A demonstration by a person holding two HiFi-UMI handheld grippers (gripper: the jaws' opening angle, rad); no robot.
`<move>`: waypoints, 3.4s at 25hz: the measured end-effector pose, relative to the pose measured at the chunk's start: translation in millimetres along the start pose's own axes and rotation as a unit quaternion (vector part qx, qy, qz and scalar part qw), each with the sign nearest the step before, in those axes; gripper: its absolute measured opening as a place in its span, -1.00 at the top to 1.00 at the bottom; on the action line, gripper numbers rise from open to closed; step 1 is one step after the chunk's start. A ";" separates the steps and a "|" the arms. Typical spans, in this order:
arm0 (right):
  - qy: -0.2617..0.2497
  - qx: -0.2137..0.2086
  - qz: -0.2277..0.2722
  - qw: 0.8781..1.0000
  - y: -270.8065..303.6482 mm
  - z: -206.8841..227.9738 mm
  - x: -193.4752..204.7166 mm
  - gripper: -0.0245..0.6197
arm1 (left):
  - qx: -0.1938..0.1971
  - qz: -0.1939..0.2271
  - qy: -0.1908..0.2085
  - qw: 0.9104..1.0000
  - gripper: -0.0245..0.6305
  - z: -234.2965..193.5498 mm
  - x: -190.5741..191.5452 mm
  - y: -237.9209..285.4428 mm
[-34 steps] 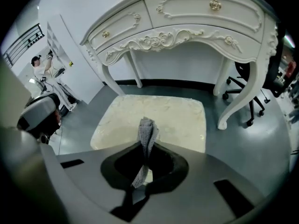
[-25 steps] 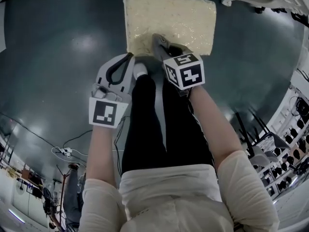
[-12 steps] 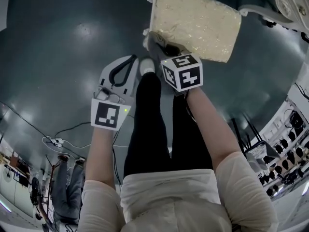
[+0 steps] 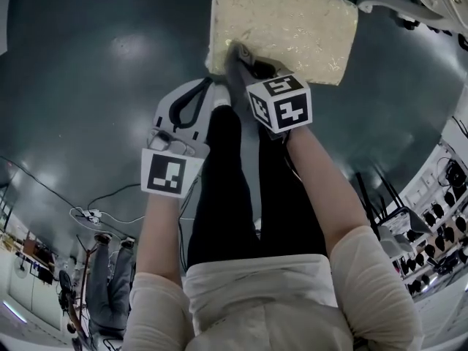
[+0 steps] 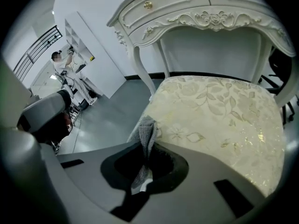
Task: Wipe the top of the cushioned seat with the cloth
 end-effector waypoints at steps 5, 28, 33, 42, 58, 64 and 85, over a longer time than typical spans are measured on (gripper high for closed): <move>0.005 0.005 0.000 1.000 -19.6 35.1 10.3 0.84 | 0.004 -0.009 -0.001 1.000 0.92 20.2 -12.7 23.7; 0.033 0.036 0.013 0.999 -65.2 113.4 63.4 0.84 | 0.059 -0.031 0.056 0.996 0.92 98.3 -30.6 82.9; 0.034 0.046 0.014 0.998 -75.5 130.5 73.5 0.84 | 0.076 -0.035 0.064 0.994 0.92 119.6 -34.8 96.8; 0.037 0.052 0.011 0.998 -93.9 155.5 90.5 0.84 | 0.088 -0.045 0.091 0.991 0.92 146.4 -42.1 110.0; 0.083 0.098 -0.034 0.991 -121.2 219.1 136.8 0.84 | 0.085 -0.034 0.089 0.992 0.92 191.4 -55.0 130.6; 0.089 0.121 -0.024 0.988 -141.3 232.2 147.8 0.84 | 0.077 -0.015 0.094 0.992 0.92 199.7 -72.6 126.6; 0.036 0.124 0.150 0.980 -270.6 72.9 35.4 0.84 | 0.045 0.064 0.152 0.985 0.92 143.4 -192.4 -22.5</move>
Point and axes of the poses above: the fingertips, and each gripper's own axes: y forward along the fingers, z to its right, x out of its underside, the point moved 10 cm from there along -y, backward along the fingers, and after that the axes turned 13 degrees about -z, right-handed, at the moved point
